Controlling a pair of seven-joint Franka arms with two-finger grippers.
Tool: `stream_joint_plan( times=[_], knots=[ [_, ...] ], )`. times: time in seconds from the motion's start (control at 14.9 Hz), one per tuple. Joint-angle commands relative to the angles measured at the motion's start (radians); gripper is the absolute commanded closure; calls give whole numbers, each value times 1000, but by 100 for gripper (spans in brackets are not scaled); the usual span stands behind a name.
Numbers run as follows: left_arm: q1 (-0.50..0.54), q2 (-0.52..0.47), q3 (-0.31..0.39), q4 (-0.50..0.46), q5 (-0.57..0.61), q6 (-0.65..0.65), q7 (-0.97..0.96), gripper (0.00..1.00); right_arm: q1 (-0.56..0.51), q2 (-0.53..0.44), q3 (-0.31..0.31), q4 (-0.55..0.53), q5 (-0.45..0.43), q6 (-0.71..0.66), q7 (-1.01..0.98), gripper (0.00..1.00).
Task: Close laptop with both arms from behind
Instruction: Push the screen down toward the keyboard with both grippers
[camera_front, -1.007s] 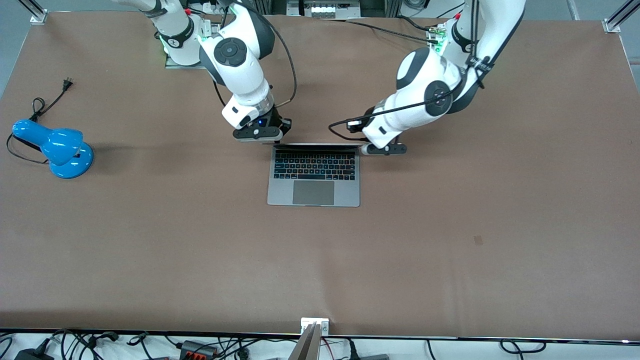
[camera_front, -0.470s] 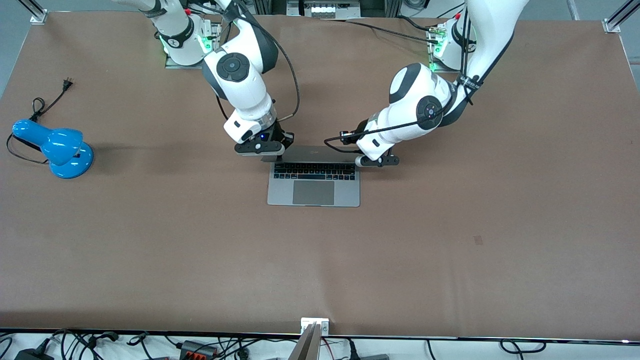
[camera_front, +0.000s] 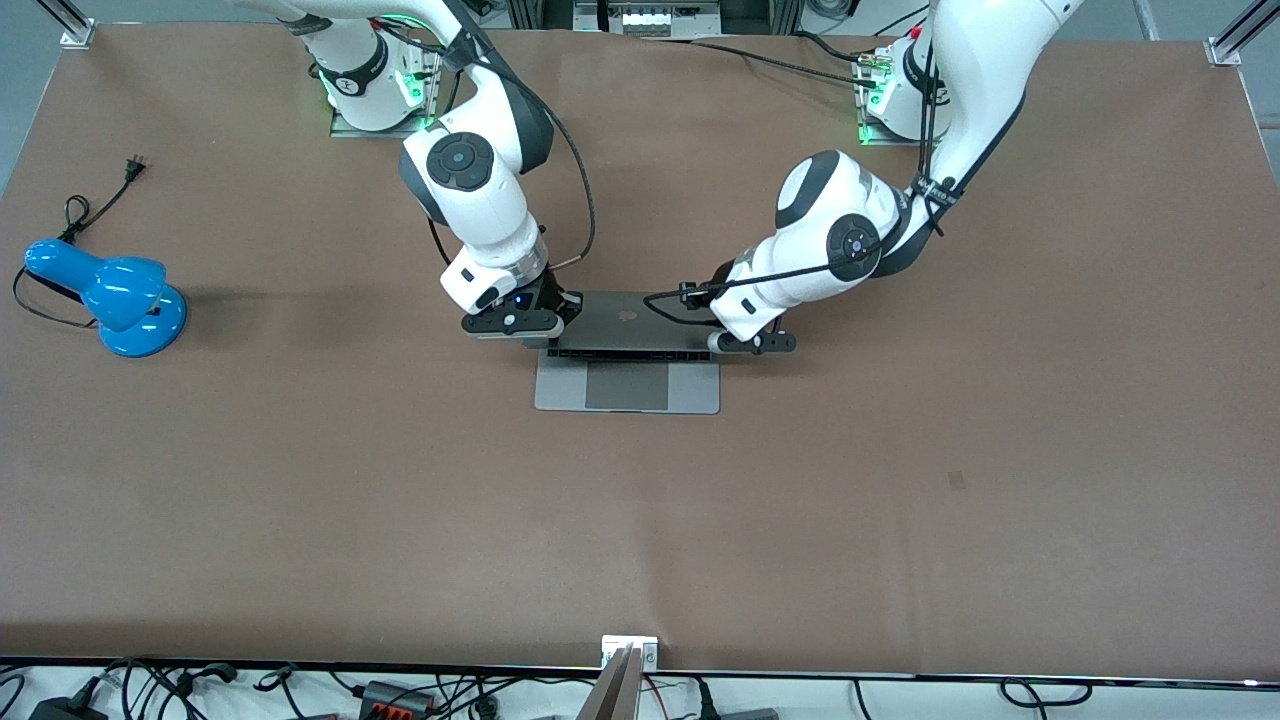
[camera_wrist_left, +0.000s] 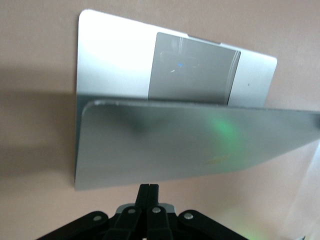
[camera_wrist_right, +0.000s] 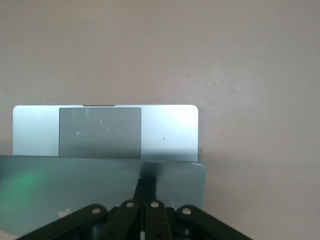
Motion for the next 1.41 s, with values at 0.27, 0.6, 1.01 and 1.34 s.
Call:
stream_joint_plan(
  times=[0.27, 0.6, 1.01, 1.34],
  knots=[
    [-7, 112, 18, 97, 83, 13, -17, 100, -6, 116, 5, 115, -21, 10, -6, 100],
    [-9, 130, 19, 101, 92, 15, -16, 100, -10, 146, -14, 135, -63, 10, -7, 100],
    [-44, 172, 59, 122, 114, 73, -11, 100, -8, 211, -15, 142, -84, 54, -6, 100],
    [-95, 208, 108, 139, 137, 101, -16, 100, -6, 230, -15, 142, -84, 67, -6, 100]
  ],
)
